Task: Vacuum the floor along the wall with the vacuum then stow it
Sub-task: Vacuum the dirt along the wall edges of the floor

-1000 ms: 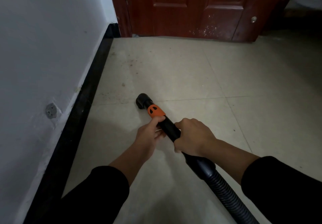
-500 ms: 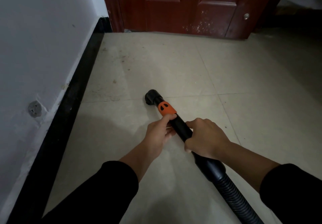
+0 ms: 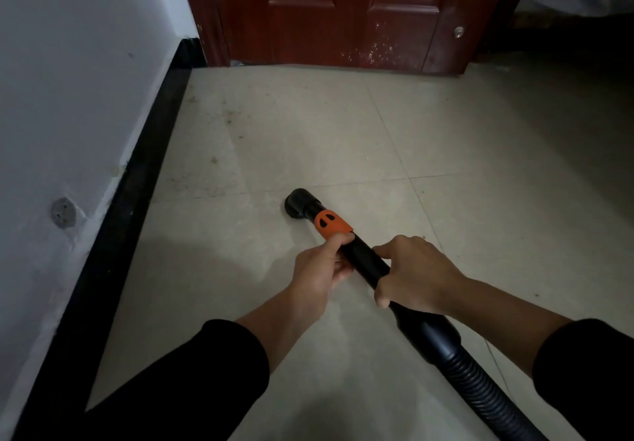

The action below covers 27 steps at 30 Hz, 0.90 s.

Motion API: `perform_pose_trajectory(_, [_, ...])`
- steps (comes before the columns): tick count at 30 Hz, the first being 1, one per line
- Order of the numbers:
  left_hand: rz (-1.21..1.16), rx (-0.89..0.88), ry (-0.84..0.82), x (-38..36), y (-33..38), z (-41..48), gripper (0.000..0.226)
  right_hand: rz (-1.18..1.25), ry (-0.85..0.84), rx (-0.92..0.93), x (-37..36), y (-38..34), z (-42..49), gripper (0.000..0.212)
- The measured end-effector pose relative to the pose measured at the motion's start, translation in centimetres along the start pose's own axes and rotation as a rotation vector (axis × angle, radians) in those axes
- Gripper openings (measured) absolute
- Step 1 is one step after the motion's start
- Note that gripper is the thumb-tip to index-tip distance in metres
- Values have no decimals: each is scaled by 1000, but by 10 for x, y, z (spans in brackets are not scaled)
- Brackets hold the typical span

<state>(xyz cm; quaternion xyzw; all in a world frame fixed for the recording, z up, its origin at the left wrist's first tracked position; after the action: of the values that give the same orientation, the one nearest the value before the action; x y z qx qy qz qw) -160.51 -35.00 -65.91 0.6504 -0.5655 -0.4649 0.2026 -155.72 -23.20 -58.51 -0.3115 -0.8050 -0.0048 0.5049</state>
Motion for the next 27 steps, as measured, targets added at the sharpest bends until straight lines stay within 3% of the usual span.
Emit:
perform_pose_trajectory(15, [6,-75,134,68,26,-25,11,-3,-107,167,-31,-59,-2,35])
perform_pose_trajectory(27, [-24,-104,214,120,41,-37,23,-24,-165,259,-57,-104,-2,41])
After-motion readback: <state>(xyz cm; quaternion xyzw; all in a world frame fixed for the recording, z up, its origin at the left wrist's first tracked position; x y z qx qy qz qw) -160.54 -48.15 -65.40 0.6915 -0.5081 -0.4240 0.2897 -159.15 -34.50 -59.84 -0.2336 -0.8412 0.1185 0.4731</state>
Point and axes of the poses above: each hand's wrist, its own z-axis towards the middle knuckle, its own x-axis out of the back of the hand, y = z × x, the point moved 6 cm from there along z, towards the middle knuckle, and after that the axes turned 11 degrees about -x, right-handed, at the moved point
